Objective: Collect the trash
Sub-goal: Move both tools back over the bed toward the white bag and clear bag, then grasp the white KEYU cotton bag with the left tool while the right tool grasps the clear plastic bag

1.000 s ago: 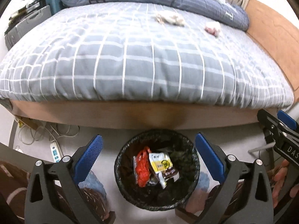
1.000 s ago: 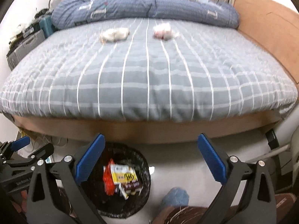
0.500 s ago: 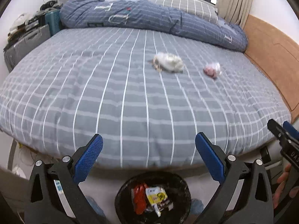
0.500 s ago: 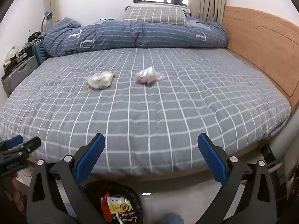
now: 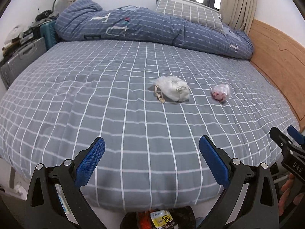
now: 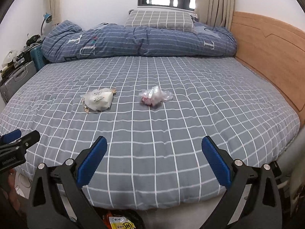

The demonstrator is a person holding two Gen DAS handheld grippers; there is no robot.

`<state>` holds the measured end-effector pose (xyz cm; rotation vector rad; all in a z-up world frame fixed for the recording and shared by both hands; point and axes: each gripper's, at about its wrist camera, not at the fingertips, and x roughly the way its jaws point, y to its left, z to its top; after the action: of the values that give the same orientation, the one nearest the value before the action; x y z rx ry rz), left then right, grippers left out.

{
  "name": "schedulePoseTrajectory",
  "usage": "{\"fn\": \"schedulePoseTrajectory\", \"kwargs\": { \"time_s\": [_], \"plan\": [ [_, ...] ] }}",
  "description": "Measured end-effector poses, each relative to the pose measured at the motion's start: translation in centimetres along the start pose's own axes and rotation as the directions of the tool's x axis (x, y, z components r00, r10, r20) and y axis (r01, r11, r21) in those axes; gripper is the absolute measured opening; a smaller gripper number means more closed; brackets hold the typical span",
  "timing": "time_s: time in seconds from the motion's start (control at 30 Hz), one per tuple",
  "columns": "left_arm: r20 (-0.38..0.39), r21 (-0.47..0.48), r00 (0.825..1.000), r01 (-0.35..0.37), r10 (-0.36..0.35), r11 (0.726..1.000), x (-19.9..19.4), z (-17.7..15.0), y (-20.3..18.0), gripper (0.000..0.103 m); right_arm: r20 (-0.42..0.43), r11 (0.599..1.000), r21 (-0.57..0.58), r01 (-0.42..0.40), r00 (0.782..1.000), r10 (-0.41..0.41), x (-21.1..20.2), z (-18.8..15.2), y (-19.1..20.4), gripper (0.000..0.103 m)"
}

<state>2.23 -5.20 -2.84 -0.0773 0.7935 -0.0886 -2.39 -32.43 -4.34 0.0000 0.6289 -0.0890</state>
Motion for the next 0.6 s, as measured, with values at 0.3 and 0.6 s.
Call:
{"fn": "schedulePoseTrajectory", "kwargs": {
  "time_s": [0.3, 0.6],
  "plan": [
    [-0.010, 0.027, 1.000, 0.011, -0.010, 1.000, 3.8, 3.6, -0.6, 0.097, 0.002, 1.000, -0.019, 0.000, 1.000, 0.000, 4.3, 3.7, 0.3, 0.095],
    [-0.034, 0.109, 0.999, 0.026, -0.023, 0.994, 11.2, 9.2, -3.1, 0.097, -0.048, 0.998, -0.054, -0.013, 0.999, 0.010, 14.1, 8.8, 0.6, 0.095]
  ]
}}
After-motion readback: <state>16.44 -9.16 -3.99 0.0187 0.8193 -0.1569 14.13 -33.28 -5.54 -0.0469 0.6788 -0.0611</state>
